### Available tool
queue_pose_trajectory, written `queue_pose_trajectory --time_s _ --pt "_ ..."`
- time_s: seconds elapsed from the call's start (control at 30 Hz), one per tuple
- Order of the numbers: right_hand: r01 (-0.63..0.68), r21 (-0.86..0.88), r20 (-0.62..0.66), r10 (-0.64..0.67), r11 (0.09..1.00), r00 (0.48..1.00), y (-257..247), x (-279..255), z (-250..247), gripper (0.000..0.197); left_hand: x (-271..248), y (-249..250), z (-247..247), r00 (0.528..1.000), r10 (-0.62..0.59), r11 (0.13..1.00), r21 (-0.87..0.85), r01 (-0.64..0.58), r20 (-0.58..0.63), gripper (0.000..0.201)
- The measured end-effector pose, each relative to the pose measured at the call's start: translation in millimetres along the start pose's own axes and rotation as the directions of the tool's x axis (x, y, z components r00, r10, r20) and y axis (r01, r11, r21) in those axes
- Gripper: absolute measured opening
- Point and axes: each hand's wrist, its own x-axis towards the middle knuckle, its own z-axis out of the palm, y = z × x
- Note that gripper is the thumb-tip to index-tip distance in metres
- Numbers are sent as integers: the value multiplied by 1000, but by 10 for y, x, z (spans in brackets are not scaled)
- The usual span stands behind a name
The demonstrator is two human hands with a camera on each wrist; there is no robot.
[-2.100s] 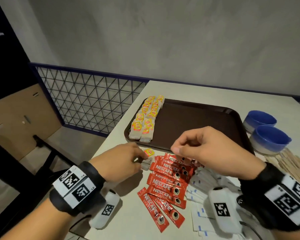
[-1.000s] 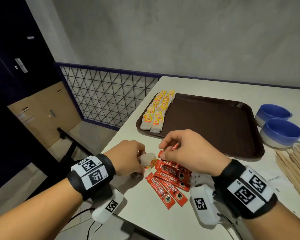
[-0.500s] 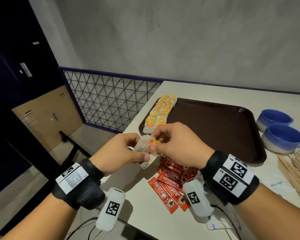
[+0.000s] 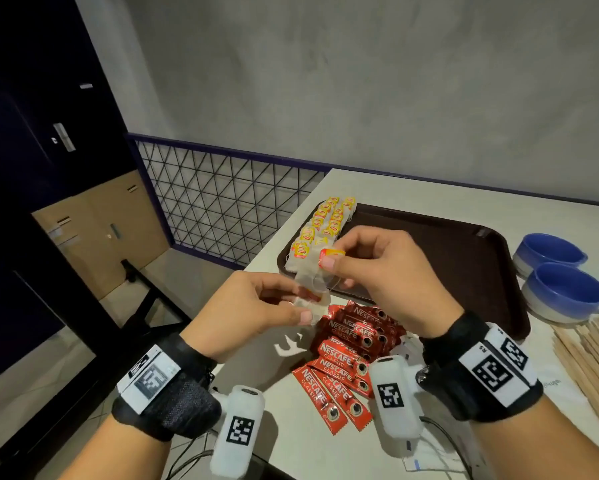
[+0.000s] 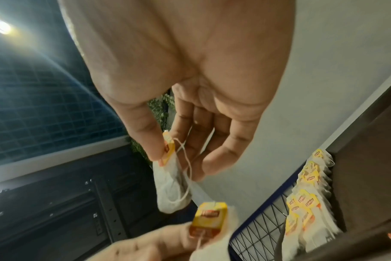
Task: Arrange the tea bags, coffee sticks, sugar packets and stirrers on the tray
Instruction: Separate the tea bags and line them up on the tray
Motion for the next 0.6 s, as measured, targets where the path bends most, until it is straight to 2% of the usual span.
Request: queue_pose_trajectory --time_s 0.07,0.17,0.27,0.43,0.6 --pt "18 24 -23 -17 1000 1000 -22 36 -90 13 -9 -7 -42 999 5 1000 -19 -6 -54 34" --pt "39 46 -37 -37 998 999 -30 80 -209 16 -19 10 -53 984 36 998 -42 -44 -175 17" --pt "-6 48 -24 7 999 1000 -7 66 -291 26 -2 10 -34 966 56 995 -67 -75 -253 12" --pt "-37 9 12 37 999 999 -3 35 -308 27 32 29 5 980 13 993 -114 -37 -197 38" --pt "-13 -66 29 15 998 999 4 36 -268 20 84 34 72 983 23 991 -126 -47 -182 15"
